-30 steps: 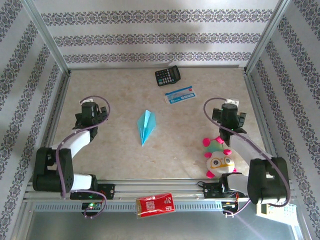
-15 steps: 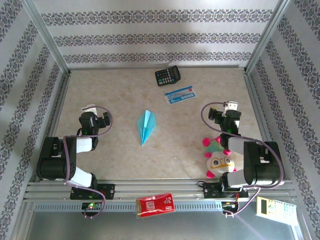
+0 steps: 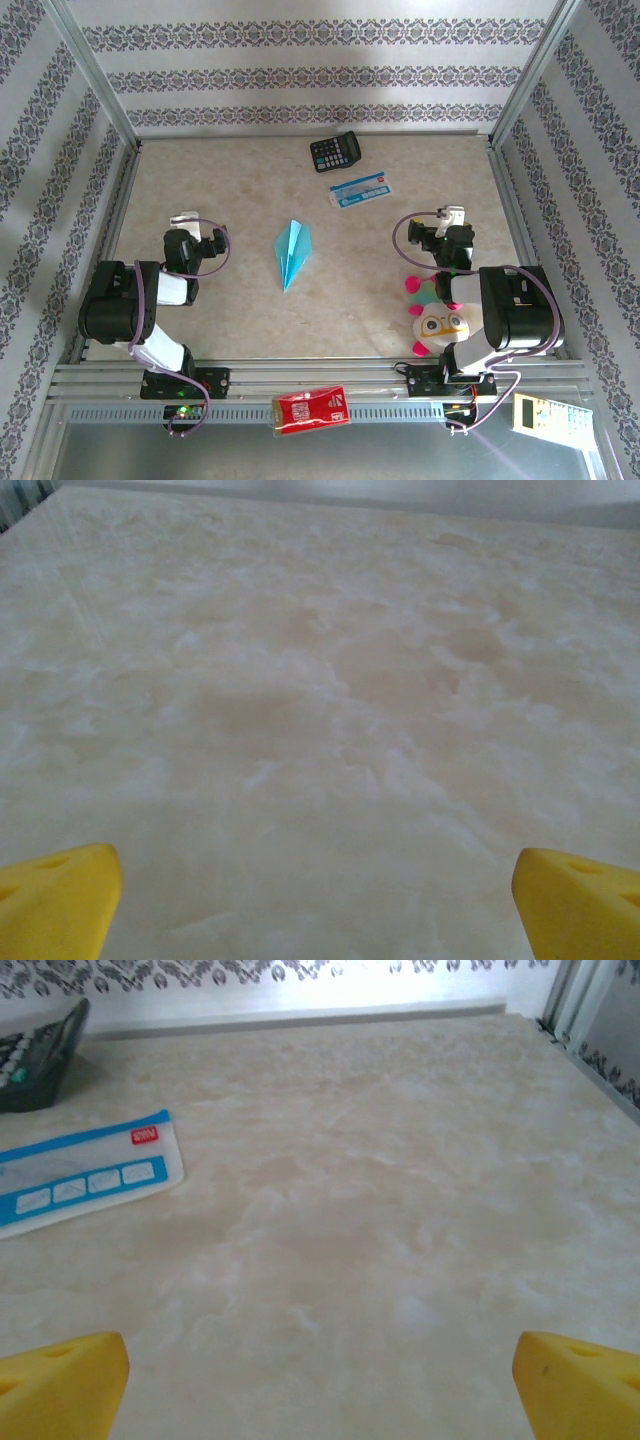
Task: Fold a paper plane with a square sheet of paper (pick it up from the middle)
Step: Reset both arms
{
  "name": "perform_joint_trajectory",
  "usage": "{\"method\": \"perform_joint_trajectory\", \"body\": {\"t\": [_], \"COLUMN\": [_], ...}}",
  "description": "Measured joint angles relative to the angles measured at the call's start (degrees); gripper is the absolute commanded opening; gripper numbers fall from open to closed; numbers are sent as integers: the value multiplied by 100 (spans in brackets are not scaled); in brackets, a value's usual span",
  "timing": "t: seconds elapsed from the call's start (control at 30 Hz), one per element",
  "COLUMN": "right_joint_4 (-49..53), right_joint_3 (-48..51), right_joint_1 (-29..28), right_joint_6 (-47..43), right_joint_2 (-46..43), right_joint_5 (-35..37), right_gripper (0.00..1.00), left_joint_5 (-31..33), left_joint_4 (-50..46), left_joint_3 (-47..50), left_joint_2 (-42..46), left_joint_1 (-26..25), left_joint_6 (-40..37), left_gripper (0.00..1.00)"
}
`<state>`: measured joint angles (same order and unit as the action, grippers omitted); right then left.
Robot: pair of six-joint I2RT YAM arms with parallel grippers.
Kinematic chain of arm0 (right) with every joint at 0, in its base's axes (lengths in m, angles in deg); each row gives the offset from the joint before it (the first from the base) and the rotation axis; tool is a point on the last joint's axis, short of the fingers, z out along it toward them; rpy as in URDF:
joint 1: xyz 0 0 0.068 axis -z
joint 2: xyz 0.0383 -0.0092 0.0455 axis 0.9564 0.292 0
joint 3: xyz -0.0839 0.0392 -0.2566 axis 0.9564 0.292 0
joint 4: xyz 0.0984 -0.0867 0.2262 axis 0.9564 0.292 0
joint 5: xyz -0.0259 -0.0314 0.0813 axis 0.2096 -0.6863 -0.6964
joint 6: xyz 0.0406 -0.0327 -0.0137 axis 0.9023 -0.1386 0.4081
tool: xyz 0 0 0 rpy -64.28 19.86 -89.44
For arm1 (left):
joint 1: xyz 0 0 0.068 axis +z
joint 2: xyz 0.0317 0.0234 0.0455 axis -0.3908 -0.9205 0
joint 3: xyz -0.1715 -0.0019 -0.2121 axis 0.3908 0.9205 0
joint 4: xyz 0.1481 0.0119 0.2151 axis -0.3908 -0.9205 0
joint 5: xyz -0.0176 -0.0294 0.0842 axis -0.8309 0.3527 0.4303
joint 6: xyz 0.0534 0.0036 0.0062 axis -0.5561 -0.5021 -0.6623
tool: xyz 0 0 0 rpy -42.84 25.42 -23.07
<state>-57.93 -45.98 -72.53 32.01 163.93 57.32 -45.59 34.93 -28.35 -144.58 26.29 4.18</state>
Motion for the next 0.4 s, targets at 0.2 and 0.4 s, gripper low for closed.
{"method": "perform_joint_trajectory", "body": {"t": [0.2,0.4], "right_joint_4": [2,37], "right_joint_3": [-85,-107], "right_joint_1": [-2,-105], "right_joint_6": [-39,-155], "right_joint_2": [0,0], "right_joint_5": [-15,-15], "right_gripper": [98,98], "left_joint_5": [22,22], "left_joint_4": [26,28], "left_joint_3": [0,0], "left_joint_2": [0,0], "left_joint_1": [-24,-24], "left_joint_6": [-26,-48], "left_gripper": [100,100]}}
